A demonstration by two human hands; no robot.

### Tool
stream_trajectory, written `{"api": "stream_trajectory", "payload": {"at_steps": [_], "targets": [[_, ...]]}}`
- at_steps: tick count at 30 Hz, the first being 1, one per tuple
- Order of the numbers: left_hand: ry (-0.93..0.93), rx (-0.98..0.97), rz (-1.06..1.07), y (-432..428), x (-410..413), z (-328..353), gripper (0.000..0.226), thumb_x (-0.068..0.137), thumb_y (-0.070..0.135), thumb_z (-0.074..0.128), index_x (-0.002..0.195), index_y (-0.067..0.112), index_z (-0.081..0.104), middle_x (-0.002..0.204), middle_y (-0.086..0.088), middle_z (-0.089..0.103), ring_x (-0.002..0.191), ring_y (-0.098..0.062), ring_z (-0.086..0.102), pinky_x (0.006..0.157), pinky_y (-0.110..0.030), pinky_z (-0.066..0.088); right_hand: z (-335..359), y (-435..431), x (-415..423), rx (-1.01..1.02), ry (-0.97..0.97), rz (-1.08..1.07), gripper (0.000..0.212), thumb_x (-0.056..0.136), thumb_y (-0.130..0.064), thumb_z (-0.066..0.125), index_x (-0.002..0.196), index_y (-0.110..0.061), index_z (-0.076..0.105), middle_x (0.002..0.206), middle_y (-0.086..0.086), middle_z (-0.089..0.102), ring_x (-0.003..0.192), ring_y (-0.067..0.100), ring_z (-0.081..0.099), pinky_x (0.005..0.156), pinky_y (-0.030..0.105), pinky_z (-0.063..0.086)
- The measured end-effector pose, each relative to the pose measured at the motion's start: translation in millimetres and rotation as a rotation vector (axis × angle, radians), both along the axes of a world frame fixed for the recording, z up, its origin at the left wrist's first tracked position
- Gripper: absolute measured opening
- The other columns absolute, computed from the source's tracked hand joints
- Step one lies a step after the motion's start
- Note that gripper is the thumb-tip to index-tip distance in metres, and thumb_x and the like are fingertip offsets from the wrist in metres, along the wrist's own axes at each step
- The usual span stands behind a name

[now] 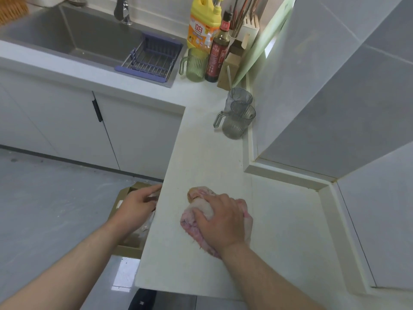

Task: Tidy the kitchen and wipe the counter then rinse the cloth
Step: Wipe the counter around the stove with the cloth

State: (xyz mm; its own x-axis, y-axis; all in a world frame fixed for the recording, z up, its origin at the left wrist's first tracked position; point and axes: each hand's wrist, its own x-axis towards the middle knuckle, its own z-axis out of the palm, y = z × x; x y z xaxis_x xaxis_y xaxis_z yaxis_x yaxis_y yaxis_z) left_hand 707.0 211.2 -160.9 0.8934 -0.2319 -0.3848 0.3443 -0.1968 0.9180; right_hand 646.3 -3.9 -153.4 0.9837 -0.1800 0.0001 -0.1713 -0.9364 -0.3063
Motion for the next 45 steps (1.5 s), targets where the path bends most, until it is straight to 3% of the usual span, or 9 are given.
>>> {"api": "stream_trajectory", "payload": {"at_steps": [4, 10, 14, 19, 21, 24, 28, 38, 45], "targets": [[-0.040, -0.039, 0.004, -6.7, 18.5, -1.4, 0.051, 0.090, -0.008, 0.051, 0.119, 0.030, 0.069, 0.113, 0.014, 0.072, 0.109, -0.004, 0.065, 0.098, -0.031, 0.048, 3.1, -15.7, 36.5, -0.011, -0.020, -0.049, 0.036, 0.083, -0.056, 0.049, 0.111, -0.038, 0.065, 0.096, -0.003, 0.061, 0.093, 0.020, 0.055, 0.082, 0.033, 0.033], [-0.040, -0.047, -0.021, -8.8, 38.7, 2.4, 0.050, 0.086, -0.009, 0.056, 0.105, 0.035, 0.071, 0.107, 0.015, 0.073, 0.106, -0.003, 0.067, 0.093, -0.031, 0.050, -2.9, -40.7, 83.7, -0.030, -0.041, -0.082, 0.052, 0.081, -0.063, 0.039, 0.118, -0.037, 0.063, 0.099, 0.000, 0.061, 0.098, 0.022, 0.055, 0.087, 0.037, 0.038], [-0.005, -0.062, -0.021, -5.9, 45.0, -5.3, 0.052, 0.086, -0.013, 0.055, 0.125, 0.020, 0.066, 0.113, 0.014, 0.072, 0.109, -0.002, 0.065, 0.099, -0.026, 0.051, -5.2, -51.7, 107.6, -0.062, -0.049, -0.068, 0.046, 0.084, -0.058, 0.041, 0.119, -0.038, 0.062, 0.099, 0.000, 0.059, 0.098, 0.023, 0.054, 0.084, 0.035, 0.037], [0.000, -0.098, -0.023, -8.0, 43.6, -10.7, 0.054, 0.090, -0.014, 0.052, 0.126, 0.024, 0.064, 0.117, 0.015, 0.070, 0.114, -0.001, 0.062, 0.100, -0.020, 0.047, 0.4, -48.3, 112.8, -0.178, -0.060, -0.048, 0.038, 0.094, -0.050, 0.047, 0.126, -0.036, 0.059, 0.106, -0.003, 0.059, 0.101, 0.020, 0.053, 0.068, 0.029, 0.006], [0.005, -0.118, -0.015, -8.1, 44.7, -11.6, 0.058, 0.089, -0.016, 0.050, 0.122, 0.030, 0.064, 0.116, 0.017, 0.070, 0.114, 0.000, 0.061, 0.095, -0.013, 0.047, 2.3, -43.8, 115.6, -0.205, -0.054, -0.040, 0.038, 0.096, -0.048, 0.046, 0.129, -0.033, 0.058, 0.109, -0.002, 0.058, 0.102, 0.021, 0.053, 0.066, 0.029, 0.003], [0.021, -0.145, -0.023, -7.4, 46.6, -13.1, 0.058, 0.087, -0.018, 0.050, 0.123, 0.025, 0.064, 0.116, 0.014, 0.070, 0.113, 0.000, 0.062, 0.094, -0.011, 0.047, 1.9, -34.0, 136.4, -0.197, -0.046, -0.060, 0.037, 0.097, -0.047, 0.043, 0.127, -0.032, 0.058, 0.110, 0.000, 0.057, 0.102, 0.023, 0.052, 0.073, 0.031, 0.012], [0.025, -0.150, -0.043, -3.4, 50.8, -16.8, 0.052, 0.087, -0.017, 0.056, 0.127, 0.016, 0.064, 0.120, 0.008, 0.070, 0.116, -0.005, 0.062, 0.102, -0.023, 0.046, -5.1, -19.7, 180.1, -0.122, -0.074, 0.021, 0.037, 0.095, -0.045, 0.048, 0.124, -0.025, 0.060, 0.107, 0.005, 0.059, 0.099, 0.028, 0.052, 0.085, 0.040, 0.036], [0.030, -0.127, -0.065, 3.5, 51.6, -30.7, 0.051, 0.092, -0.006, 0.057, 0.136, 0.022, 0.057, 0.133, 0.012, 0.061, 0.129, -0.003, 0.051, 0.113, -0.038, 0.039, -10.8, 5.4, 259.8, -0.124, -0.143, 0.072, 0.039, 0.094, -0.048, 0.044, 0.117, -0.024, 0.063, 0.106, 0.006, 0.059, 0.102, 0.028, 0.055, 0.088, 0.039, 0.039], [0.047, -0.182, -0.043, 2.9, 49.2, -28.8, 0.052, 0.091, -0.009, 0.055, 0.135, 0.019, 0.058, 0.134, 0.010, 0.061, 0.130, -0.005, 0.051, 0.114, -0.039, 0.038, -8.8, 11.3, 252.4, -0.106, -0.143, 0.062, 0.038, 0.095, -0.048, 0.045, 0.119, -0.027, 0.065, 0.108, 0.006, 0.060, 0.104, 0.028, 0.055, 0.087, 0.037, 0.039]]}}
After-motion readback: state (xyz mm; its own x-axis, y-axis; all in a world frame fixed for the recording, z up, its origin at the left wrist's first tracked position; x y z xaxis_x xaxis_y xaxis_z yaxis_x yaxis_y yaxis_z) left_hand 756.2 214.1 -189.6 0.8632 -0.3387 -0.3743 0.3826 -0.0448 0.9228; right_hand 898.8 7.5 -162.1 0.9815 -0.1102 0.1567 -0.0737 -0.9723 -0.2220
